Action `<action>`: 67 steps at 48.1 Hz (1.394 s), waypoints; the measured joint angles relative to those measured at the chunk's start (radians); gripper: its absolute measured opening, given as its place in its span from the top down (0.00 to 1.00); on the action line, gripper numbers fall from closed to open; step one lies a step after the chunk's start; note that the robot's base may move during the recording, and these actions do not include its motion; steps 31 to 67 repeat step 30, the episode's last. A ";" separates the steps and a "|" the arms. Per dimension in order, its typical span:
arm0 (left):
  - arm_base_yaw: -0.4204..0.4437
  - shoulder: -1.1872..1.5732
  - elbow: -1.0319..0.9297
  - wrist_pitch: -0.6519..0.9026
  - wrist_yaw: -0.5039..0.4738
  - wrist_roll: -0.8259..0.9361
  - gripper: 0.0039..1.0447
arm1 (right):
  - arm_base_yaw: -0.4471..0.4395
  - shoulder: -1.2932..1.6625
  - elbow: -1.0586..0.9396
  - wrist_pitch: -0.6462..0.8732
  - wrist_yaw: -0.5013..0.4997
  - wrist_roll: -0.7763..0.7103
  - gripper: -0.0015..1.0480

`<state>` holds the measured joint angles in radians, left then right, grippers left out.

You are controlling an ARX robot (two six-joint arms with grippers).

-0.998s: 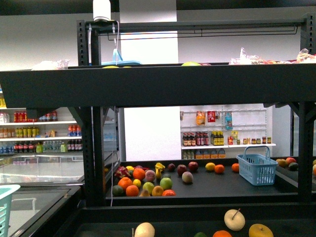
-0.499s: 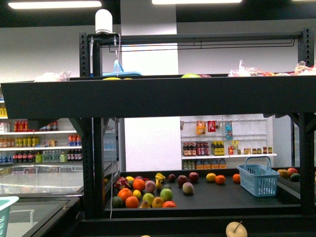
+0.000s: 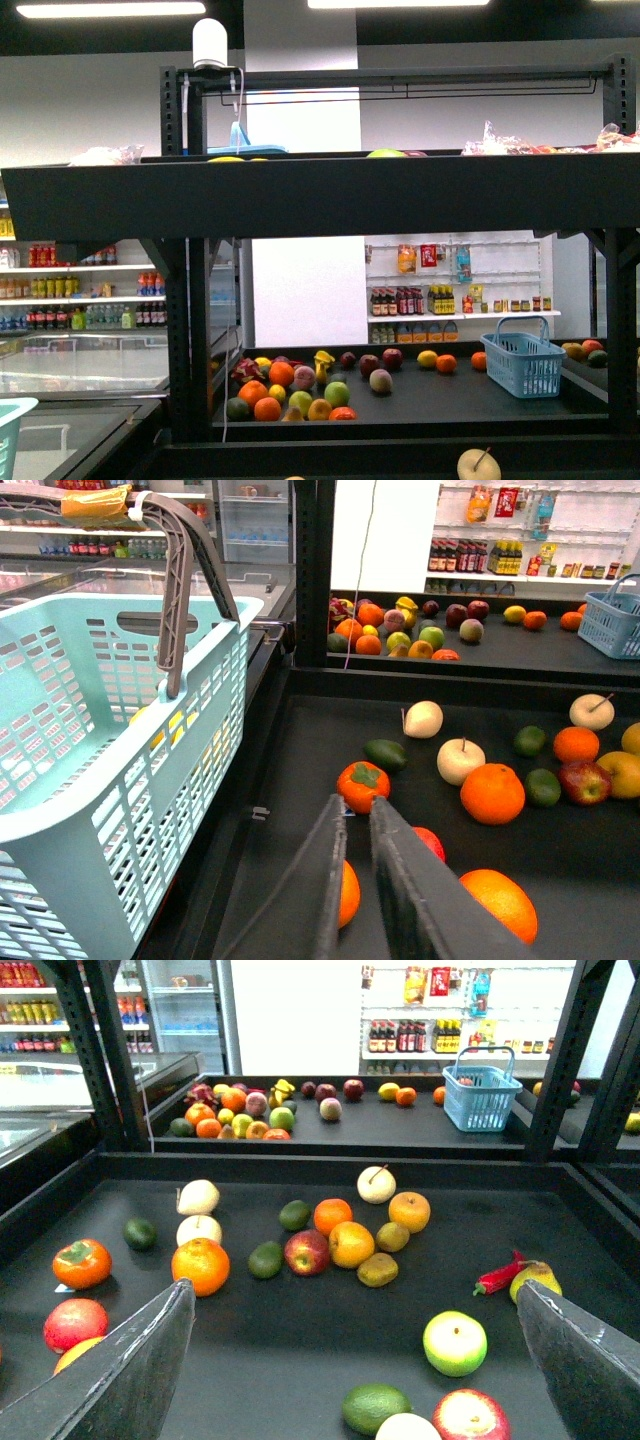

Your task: Pick lemon from shelf

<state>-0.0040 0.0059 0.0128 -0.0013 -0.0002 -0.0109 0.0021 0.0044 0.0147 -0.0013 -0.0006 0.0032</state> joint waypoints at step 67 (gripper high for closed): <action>0.000 0.000 0.000 0.000 0.000 0.002 0.07 | 0.000 0.000 0.000 0.000 0.000 0.000 0.07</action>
